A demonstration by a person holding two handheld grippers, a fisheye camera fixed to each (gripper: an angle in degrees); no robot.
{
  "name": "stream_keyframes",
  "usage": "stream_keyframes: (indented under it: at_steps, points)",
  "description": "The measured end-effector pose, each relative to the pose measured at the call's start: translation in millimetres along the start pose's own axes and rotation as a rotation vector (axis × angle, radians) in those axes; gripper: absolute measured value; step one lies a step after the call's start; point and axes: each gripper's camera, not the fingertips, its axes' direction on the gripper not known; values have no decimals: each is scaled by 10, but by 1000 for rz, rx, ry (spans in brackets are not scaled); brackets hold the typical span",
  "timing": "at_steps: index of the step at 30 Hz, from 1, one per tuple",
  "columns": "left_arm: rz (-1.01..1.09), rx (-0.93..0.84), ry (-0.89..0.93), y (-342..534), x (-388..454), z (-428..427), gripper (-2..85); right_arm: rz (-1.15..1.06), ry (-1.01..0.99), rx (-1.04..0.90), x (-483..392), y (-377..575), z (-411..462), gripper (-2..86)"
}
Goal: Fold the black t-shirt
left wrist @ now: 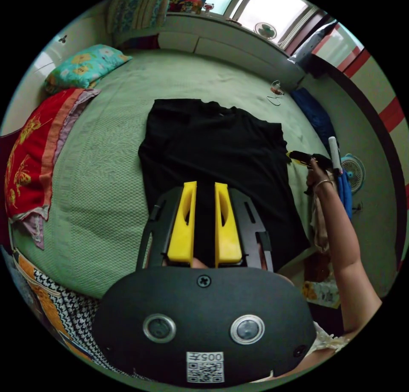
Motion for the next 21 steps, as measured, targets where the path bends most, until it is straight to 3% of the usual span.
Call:
stream_keyframes:
  at_steps: [4,7,15,21]
  points:
    - [-13,-3,9,-58,56,49,79,-19,110,-25,36,-59,117,84]
    - [-20,-7,8,-93,95,77,79,-56,119,-20,65,-85,80,-2]
    - [-10,-9,-7,-145,218,113,78,-162,154,136,40,-135,-331,-12]
    - [-7,-16,-16,-170,267,134,77,-544,333,268,-859,-1,-387,-11]
